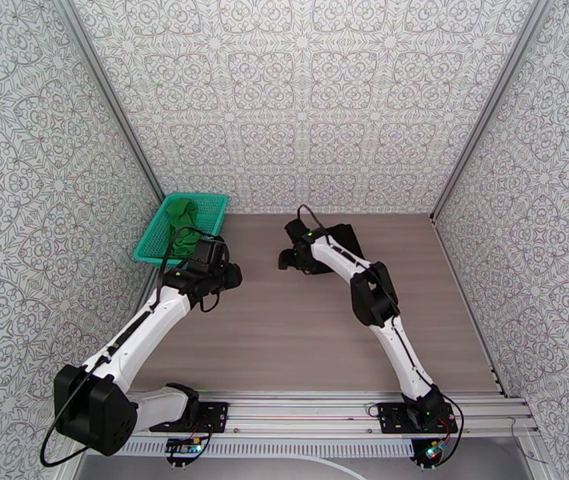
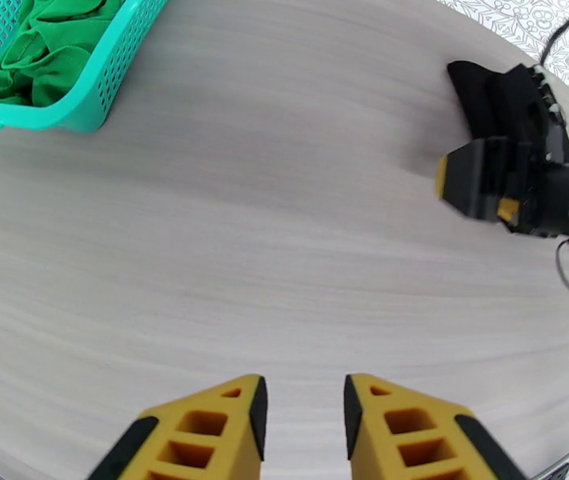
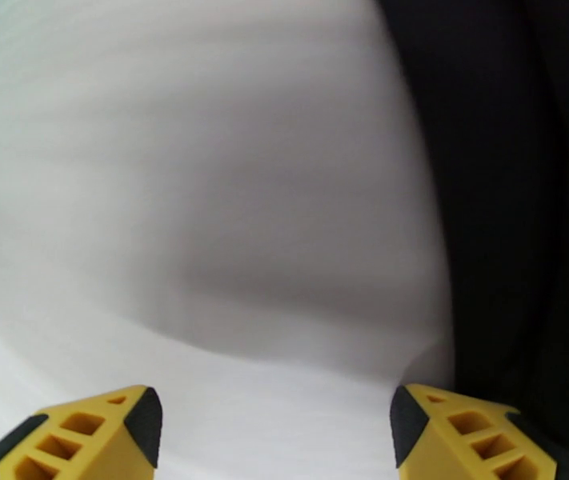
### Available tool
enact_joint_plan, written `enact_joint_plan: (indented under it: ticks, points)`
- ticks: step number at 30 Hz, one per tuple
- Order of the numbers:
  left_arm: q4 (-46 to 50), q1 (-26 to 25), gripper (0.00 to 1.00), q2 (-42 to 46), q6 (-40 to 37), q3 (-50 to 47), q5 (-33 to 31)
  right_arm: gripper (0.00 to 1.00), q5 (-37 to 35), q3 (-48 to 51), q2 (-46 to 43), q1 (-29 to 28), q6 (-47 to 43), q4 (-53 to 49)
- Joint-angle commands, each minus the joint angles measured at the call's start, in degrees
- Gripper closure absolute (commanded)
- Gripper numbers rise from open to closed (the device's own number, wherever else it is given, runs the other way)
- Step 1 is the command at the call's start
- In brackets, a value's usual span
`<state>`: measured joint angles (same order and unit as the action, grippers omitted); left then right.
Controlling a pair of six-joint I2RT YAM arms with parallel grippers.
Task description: Fold and stack the mixed laundry pile
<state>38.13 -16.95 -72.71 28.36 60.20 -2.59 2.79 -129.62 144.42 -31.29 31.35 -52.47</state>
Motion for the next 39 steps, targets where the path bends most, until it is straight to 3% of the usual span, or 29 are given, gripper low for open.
enact_joint_plan:
  ticks: [1, 15, 18, 22, 26, 31, 39]
  points:
    - [-1.2, 0.8, 0.66, 0.8, 0.3, -0.6, 1.4, 0.20, -3.4, -2.5, 2.0, 3.9, -1.6, -2.0]
    - [-0.3, 3.0, 0.67, 0.5, -0.5, -0.2, 1.4, 0.19, 5.2, -11.4, 6.3, 6.8, -5.1, 0.0]
    - [0.2, 3.1, 0.67, 1.1, -0.6, 0.1, 1.1, 0.20, 5.2, -4.2, -0.4, 6.5, -6.7, 2.2]
    - [1.1, 3.0, 0.67, 2.7, -0.2, 0.8, 1.4, 0.18, 1.9, 18.2, -20.1, 6.5, -7.9, 10.9]
    - [1.6, 3.1, 0.66, 5.0, 0.0, 1.3, 1.5, 0.14, -4.1, 31.6, -33.1, 6.9, -10.3, 9.2]
    - [1.8, 3.5, 0.66, 6.1, 0.3, 1.3, 1.5, 0.17, -6.8, 38.8, -32.7, 9.5, -12.3, 5.6]
    - [1.7, 3.8, 0.64, 9.2, 1.3, 0.2, 2.6, 0.18, -4.4, 40.9, -26.0, 10.2, -12.1, 12.0]
